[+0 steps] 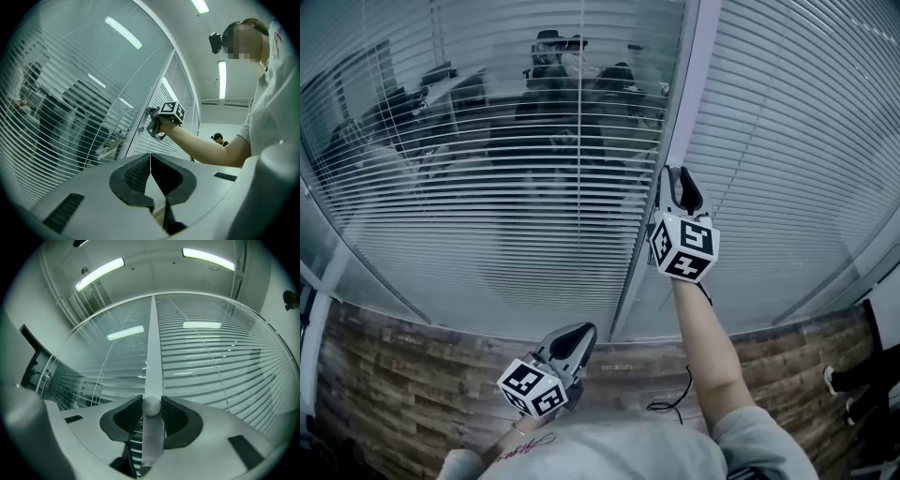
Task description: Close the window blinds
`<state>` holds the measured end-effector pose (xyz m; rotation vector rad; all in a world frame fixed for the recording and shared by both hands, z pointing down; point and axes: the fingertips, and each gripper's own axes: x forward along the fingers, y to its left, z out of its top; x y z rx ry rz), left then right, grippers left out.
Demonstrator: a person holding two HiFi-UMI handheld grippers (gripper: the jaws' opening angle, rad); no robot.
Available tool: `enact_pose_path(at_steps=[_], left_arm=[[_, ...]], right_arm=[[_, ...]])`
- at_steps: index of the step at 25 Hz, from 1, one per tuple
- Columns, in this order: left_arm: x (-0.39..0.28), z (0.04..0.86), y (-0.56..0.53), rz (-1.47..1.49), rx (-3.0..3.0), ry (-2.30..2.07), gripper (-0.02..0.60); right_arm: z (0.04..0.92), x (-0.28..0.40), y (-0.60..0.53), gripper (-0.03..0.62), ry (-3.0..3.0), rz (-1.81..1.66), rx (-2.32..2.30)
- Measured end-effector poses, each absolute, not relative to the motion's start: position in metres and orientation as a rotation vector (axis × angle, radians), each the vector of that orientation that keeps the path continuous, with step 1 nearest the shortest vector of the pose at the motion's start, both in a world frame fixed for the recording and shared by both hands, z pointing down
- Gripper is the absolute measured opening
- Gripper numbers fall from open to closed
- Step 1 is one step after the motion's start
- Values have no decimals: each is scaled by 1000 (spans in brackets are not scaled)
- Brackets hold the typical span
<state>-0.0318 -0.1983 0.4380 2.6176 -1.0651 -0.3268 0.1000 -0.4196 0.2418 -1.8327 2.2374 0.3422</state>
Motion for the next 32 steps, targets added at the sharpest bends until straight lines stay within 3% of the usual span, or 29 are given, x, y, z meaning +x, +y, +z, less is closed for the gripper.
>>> enact_pose_path(at_steps=[17,32], left_arm=[[-20,438,-190,-303,2653,-997,18],[-13,443,-195,-297,2655,-990,18]], right_arm=[[246,83,-412,133,2510,1493,-1961],[266,79,-421,132,2475,2470,-1732]])
